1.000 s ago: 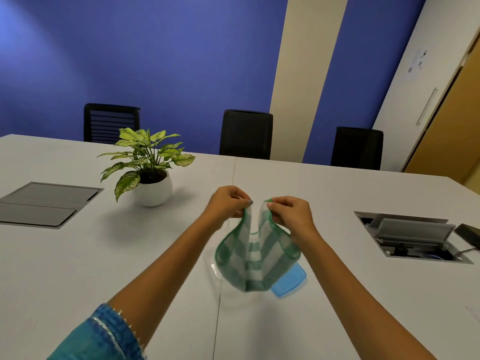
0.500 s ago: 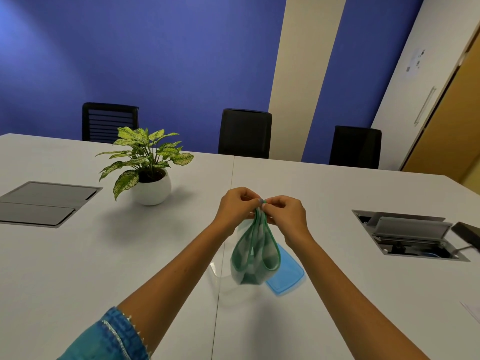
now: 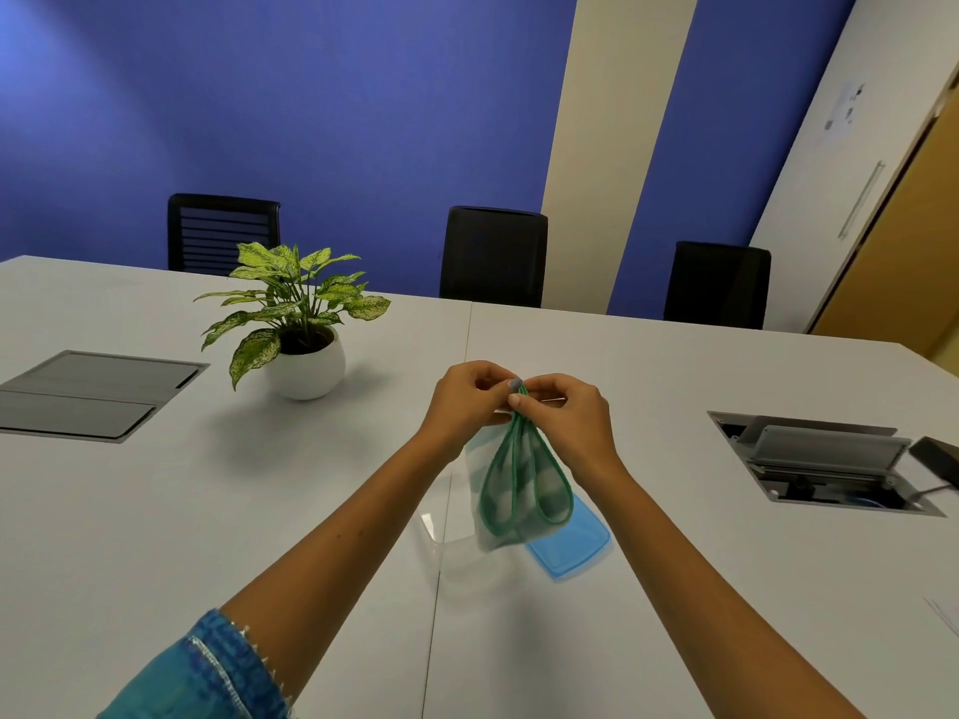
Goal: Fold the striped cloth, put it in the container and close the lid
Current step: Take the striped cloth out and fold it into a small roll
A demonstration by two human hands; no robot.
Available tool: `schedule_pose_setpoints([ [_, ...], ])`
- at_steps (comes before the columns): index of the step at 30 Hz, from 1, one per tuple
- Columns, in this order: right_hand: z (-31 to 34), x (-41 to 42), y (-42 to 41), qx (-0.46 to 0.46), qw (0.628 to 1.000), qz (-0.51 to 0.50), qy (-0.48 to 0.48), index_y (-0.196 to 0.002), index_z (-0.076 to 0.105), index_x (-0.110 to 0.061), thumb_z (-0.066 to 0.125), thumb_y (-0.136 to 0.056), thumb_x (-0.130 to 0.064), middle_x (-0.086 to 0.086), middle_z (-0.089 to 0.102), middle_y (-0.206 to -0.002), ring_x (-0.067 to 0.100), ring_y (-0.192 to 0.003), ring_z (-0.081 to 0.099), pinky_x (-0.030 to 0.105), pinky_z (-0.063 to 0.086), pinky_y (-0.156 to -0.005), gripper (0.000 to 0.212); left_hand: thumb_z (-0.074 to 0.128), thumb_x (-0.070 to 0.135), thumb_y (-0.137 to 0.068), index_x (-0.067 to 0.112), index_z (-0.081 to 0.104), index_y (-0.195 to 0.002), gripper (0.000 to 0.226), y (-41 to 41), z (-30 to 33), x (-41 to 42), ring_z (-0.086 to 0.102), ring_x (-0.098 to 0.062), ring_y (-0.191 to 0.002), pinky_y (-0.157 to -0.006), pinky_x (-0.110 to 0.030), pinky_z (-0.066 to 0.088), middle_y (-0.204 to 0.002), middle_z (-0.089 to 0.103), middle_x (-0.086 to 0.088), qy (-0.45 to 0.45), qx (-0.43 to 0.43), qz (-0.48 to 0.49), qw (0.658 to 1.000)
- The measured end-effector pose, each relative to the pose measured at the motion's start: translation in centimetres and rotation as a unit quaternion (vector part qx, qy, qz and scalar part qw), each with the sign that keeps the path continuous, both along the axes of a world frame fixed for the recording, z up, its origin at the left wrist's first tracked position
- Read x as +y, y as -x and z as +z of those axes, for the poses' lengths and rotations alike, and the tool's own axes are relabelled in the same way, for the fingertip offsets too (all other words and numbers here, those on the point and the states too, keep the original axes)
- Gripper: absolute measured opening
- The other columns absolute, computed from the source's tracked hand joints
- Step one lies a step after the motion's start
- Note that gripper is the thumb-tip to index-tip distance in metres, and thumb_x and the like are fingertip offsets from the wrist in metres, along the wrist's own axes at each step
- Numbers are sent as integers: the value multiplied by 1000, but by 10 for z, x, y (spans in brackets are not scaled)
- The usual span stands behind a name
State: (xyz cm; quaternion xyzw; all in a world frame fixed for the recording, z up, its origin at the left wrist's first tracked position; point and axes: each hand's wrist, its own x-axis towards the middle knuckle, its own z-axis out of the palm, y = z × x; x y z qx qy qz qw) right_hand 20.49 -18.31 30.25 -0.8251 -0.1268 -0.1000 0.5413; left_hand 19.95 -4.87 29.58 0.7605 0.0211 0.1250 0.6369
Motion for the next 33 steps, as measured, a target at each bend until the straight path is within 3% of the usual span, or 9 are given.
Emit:
schedule_pose_setpoints([
  [7, 0, -2, -4, -8, 1000, 10, -11, -101, 69, -11, 69, -83, -17, 3, 69, -92, 16, -84, 66, 19, 55, -73, 20, 59, 18, -89, 15, 64, -107, 18, -1, 2, 8, 66, -13, -81, -61, -16, 56, -100, 65, -7, -13, -2, -45, 999],
  [9, -1, -2, -5, -10, 1000, 10, -4, -101, 68, -11, 69, -83, -17, 3, 69, -93, 15, -84, 66, 22, 56, -76, 19, 59, 16, -89, 17, 63, -111, 22, -2, 5, 10, 65, -14, -84, -65, -17, 57, -101, 63, -4, -54, 7, -80, 995],
  [13, -2, -4, -8, -15, 1000, 6, -4, -96, 65, -14, 71, -82, -19, 0, 66, -89, 12, -79, 64, 14, 52, -71, 16, 58, 10, -89, 17, 62, -118, 30, -2, 7, 19, 64, -23, -96, -82, -26, 55, -105, 64, -10, -102, 4, -142, 985],
  [18, -1, -5, -9, -14, 999, 28, -11, -95, 64, -13, 72, -81, -20, 3, 68, -92, 16, -83, 66, 25, 57, -78, 18, 59, 14, -89, 22, 63, -116, 29, -1, 8, 25, 62, -17, -94, -68, -12, 53, -104, 65, -6, -124, -20, -127, 984],
  [22, 2, -4, -8, -15, 999, 49, -17, -95, 63, -13, 72, -80, -19, 3, 69, -92, 16, -85, 67, 26, 58, -79, 18, 58, 13, -90, 16, 63, -117, 28, 1, 9, 26, 65, -15, -90, -68, -14, 55, -103, 66, -4, -75, -28, -138, 987],
  [26, 5, -6, -9, -20, 998, 47, -20, -95, 63, -14, 72, -81, -19, 1, 68, -91, 14, -84, 66, 23, 57, -77, 18, 55, 10, -91, 23, 62, -114, 27, 4, 9, 29, 66, -12, -89, -71, -20, 56, -102, 67, -1, -27, -18, -155, 987],
  [33, 5, -8, -9, -23, 998, 47, -23, -97, 64, -14, 70, -82, -18, 1, 69, -92, 13, -87, 67, 23, 57, -79, 16, 60, 10, -88, 25, 63, -111, 28, 4, 8, 26, 65, -14, -93, -77, -19, 56, -104, 63, 2, -78, -59, -146, 984],
])
